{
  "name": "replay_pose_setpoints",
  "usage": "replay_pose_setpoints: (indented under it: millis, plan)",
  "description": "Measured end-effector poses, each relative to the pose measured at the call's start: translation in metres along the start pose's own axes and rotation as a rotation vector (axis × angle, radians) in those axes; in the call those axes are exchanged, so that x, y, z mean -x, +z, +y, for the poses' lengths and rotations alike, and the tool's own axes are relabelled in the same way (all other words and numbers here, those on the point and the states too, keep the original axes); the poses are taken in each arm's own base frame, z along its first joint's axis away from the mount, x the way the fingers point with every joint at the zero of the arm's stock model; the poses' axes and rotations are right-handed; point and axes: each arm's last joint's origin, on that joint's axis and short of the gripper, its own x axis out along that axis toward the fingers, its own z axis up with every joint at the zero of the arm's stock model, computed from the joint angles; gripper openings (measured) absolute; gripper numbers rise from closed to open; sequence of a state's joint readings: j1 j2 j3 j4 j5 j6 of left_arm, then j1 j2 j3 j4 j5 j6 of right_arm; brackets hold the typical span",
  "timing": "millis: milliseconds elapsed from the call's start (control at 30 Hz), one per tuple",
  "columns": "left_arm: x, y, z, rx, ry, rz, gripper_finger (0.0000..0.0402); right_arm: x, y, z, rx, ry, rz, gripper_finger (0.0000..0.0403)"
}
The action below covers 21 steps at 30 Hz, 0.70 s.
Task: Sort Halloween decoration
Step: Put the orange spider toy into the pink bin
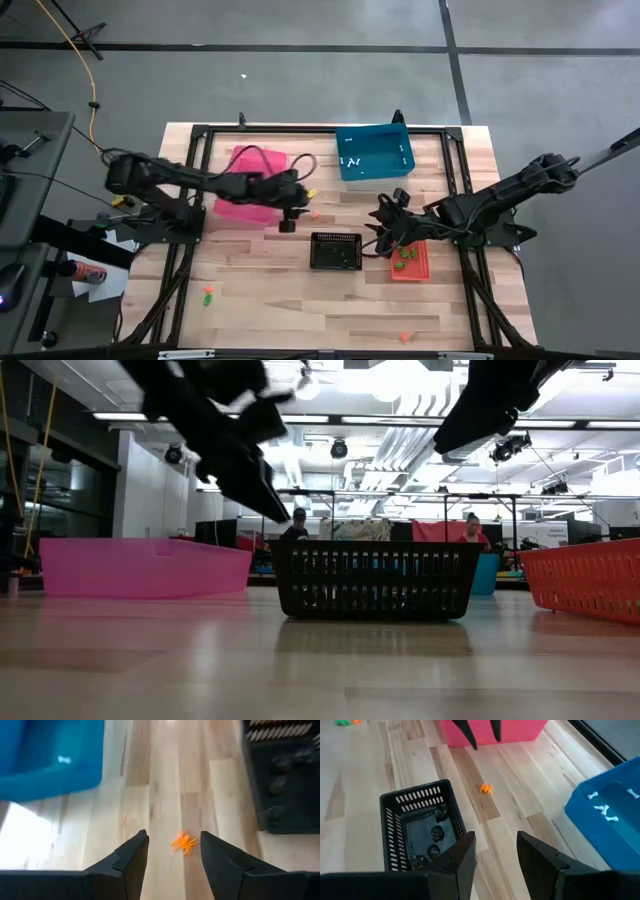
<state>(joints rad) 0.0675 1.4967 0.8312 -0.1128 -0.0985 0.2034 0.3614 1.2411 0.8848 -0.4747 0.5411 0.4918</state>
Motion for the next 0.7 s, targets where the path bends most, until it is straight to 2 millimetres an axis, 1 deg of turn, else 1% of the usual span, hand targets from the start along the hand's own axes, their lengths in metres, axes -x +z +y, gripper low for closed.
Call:
replay_pose_setpoints:
  millis: [100, 167, 267, 367, 433, 567, 700]
  plan:
    - [-0.017, 0.006, 0.007, 0.012, -0.025, 0.072, 0.0166, 0.0, 0.0, 0.0, 0.0, 0.0, 0.0, 0.0139]
    - [-0.029, 0.004, 0.011, 0.027, -0.071, 0.11, 0.0163, 0.0, 0.0, 0.0, -0.001, 0.0, 0.0, 0.0139]
    - [-0.042, 0.004, 0.019, 0.109, -0.113, 0.16, 0.0159, 0.0, 0.0, 0.0, -0.001, 0.0, 0.0, 0.0139]
    - [-0.052, 0.006, 0.032, 0.256, -0.092, 0.231, 0.016, 0.0, 0.0, 0.0, -0.008, 0.0, 0.0, 0.0139]
    - [-0.058, 0.011, 0.039, 0.331, -0.082, 0.275, 0.0161, 0.0, 0.0, 0.0, -0.01, 0.0, -0.001, 0.0139]
    - [-0.065, 0.025, 0.046, 0.353, -0.087, 0.314, 0.0161, -0.001, 0.001, -0.002, -0.076, -0.01, -0.003, 0.0139]
    - [-0.076, 0.029, 0.046, 0.359, -0.122, 0.354, 0.0161, -0.002, 0.002, -0.004, -0.145, -0.02, -0.004, 0.0139]
